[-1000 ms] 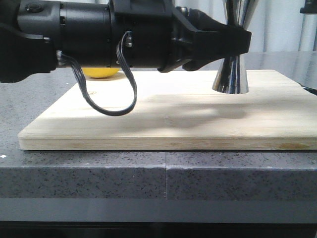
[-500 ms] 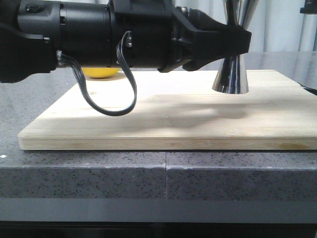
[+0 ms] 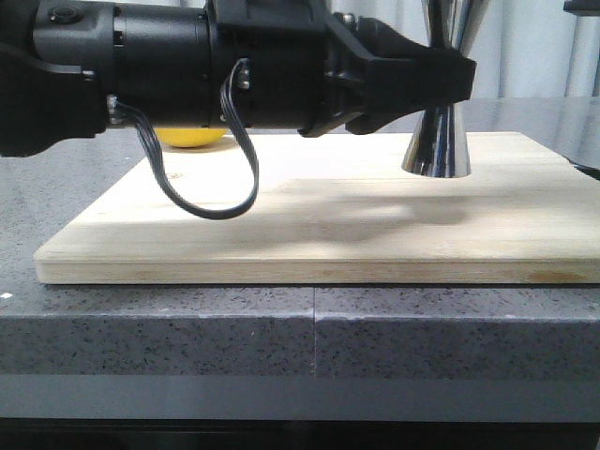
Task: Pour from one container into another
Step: 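Tilt the beaker back upright with the right gripper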
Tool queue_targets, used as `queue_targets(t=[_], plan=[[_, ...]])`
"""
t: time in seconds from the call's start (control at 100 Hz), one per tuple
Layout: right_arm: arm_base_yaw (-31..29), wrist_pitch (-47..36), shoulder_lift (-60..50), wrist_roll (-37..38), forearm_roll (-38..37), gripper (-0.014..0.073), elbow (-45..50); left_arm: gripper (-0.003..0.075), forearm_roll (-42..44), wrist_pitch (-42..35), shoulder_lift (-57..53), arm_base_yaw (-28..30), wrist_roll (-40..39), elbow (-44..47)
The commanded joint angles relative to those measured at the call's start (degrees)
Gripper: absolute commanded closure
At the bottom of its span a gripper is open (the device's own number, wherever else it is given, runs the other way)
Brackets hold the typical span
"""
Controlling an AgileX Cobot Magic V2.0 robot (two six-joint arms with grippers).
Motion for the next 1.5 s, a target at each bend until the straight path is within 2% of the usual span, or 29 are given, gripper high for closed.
queue_targets(t=[0.0, 0.15, 0.48, 0.79, 1.01, 1.49], plan=[[-0.1, -3.2, -1.4, 0.8, 2.8, 0.0302, -1.6, 0.066, -2.2, -4.6, -2.7, 0.0, -0.6, -1.8], [-0.1, -3.2, -1.4, 1.3, 4.2, 0.0302, -1.6, 0.066, -2.2, -4.6, -2.7, 0.0, -0.6, -1.8], [-0.1, -2.9, -1.4, 17.1, 6.8, 0.0302, -1.6, 0.0659, -2.2, -4.7, -2.7, 0.0, -0.6, -1.8], [-0.1, -1.5, -1.3, 19.9, 23.6, 0.0302, -1.6, 0.066, -2.2, -4.7, -2.7, 0.0, -0.6, -1.8], [-0.1, -0.8, -0.4, 28.5, 32.6, 0.0302, -1.6, 0.066, -2.4, -4.7, -2.7, 0.0, -0.6, -1.8], [-0.4, -6.8, 9.1, 28.7, 40.9, 0.0302, -1.6, 0.066, -2.4, -5.5, -2.7, 0.0, -0.6, -1.8]])
